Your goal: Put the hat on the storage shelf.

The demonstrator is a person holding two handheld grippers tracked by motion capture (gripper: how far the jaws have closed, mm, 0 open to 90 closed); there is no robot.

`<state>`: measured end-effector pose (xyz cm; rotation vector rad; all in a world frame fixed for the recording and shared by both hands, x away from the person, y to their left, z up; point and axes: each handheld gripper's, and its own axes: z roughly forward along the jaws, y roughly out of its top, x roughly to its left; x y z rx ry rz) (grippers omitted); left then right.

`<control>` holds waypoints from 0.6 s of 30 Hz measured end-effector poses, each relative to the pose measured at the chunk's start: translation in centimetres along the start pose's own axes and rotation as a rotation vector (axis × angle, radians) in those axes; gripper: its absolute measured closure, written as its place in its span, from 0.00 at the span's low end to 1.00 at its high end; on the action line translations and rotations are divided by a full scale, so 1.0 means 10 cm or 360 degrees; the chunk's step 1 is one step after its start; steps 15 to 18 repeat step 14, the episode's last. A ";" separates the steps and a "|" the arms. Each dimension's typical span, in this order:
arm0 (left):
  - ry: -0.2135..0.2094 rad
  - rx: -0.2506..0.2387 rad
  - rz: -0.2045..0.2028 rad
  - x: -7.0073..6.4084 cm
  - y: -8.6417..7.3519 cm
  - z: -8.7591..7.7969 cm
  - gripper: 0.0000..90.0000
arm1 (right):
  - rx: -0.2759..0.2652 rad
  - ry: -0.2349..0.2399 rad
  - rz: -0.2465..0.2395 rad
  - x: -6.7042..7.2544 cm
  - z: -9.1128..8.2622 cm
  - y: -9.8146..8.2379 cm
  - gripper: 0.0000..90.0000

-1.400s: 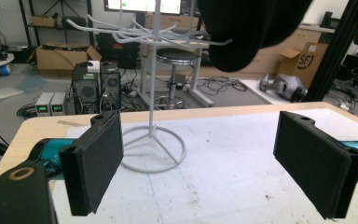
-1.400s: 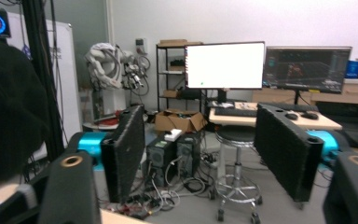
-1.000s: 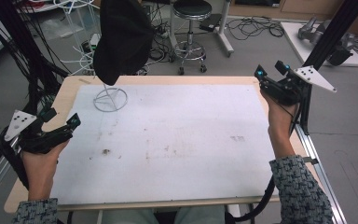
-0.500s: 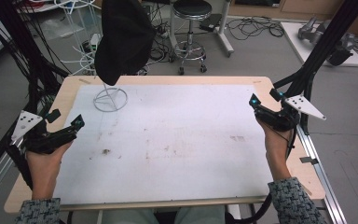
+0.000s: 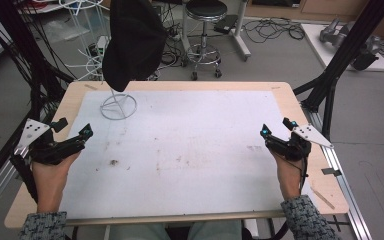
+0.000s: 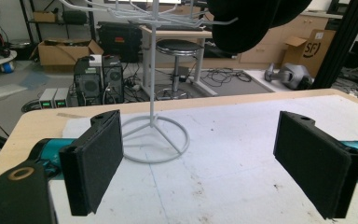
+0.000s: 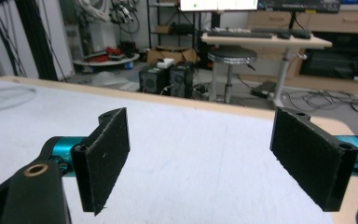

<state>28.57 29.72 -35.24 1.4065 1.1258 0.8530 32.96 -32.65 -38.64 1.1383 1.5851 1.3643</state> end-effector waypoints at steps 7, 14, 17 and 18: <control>0.0000 0.0013 -0.0001 0.01 -0.02 0.01 0.18 | 0.0163 0.0044 0.0027 0.01 0.07 -0.09 0.18; 0.0002 0.0021 0.0000 0.00 -0.03 0.04 0.18 | 0.0165 0.0045 0.0018 0.01 0.06 -0.09 0.18; 0.0002 0.0021 0.0000 0.00 -0.03 0.04 0.18 | 0.0165 0.0045 0.0018 0.01 0.06 -0.09 0.18; 0.0002 0.0021 0.0000 0.00 -0.03 0.04 0.18 | 0.0165 0.0045 0.0018 0.01 0.06 -0.09 0.18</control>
